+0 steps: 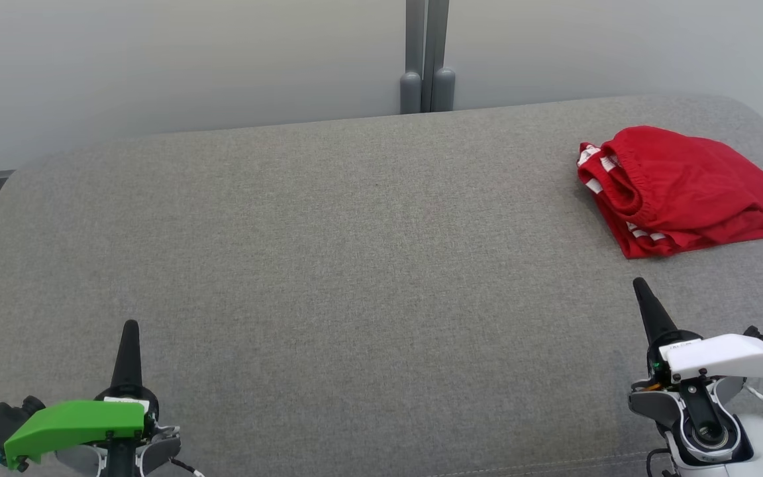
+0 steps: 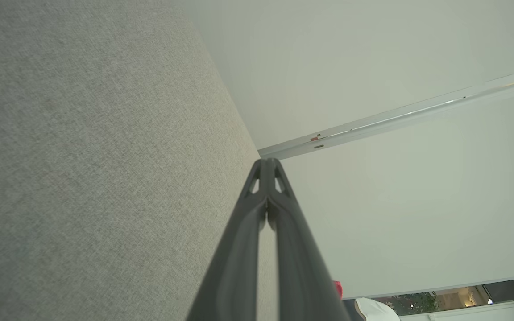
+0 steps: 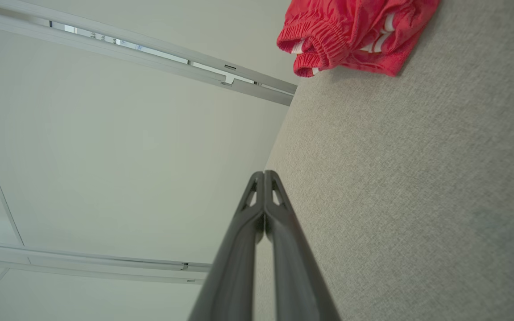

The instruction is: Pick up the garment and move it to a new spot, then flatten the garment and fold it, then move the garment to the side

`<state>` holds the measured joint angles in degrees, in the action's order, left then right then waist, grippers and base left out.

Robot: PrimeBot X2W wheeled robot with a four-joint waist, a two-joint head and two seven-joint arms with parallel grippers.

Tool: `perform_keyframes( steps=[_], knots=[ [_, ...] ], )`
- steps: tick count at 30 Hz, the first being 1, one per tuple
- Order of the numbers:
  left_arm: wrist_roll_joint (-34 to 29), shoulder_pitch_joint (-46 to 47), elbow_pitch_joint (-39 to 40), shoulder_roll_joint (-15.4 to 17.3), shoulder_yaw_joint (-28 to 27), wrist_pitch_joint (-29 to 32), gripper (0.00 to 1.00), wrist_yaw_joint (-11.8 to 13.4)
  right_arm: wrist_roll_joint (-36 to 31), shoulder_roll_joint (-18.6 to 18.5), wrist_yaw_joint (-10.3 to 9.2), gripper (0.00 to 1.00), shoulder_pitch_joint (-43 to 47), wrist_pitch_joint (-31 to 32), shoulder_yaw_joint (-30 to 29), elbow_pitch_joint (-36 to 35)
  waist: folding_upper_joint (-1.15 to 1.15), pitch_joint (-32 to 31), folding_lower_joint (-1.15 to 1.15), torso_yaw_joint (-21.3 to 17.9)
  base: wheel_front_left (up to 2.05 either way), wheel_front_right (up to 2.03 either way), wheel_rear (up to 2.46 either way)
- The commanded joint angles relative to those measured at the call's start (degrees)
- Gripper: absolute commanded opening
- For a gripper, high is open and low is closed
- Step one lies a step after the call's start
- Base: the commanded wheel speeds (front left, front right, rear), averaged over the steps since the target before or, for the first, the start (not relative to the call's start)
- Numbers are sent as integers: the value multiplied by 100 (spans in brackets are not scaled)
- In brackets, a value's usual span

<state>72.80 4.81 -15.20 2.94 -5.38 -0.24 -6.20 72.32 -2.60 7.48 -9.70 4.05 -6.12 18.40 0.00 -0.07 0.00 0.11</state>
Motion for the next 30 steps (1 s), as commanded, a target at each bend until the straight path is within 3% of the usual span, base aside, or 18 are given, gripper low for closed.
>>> perform_keyframes(
  steps=[1,30],
  knots=[
    [192,164,2,10,-23,33,0,-43,168,-34,2,0,-120,56,-28,1,0,2,0,0,0,0,0],
    [1534,398,-129,-1,-73,334,0,-122,1504,-39,2,0,-276,416,-141,175,0,38,0,-6,0,0,0]
  ],
)
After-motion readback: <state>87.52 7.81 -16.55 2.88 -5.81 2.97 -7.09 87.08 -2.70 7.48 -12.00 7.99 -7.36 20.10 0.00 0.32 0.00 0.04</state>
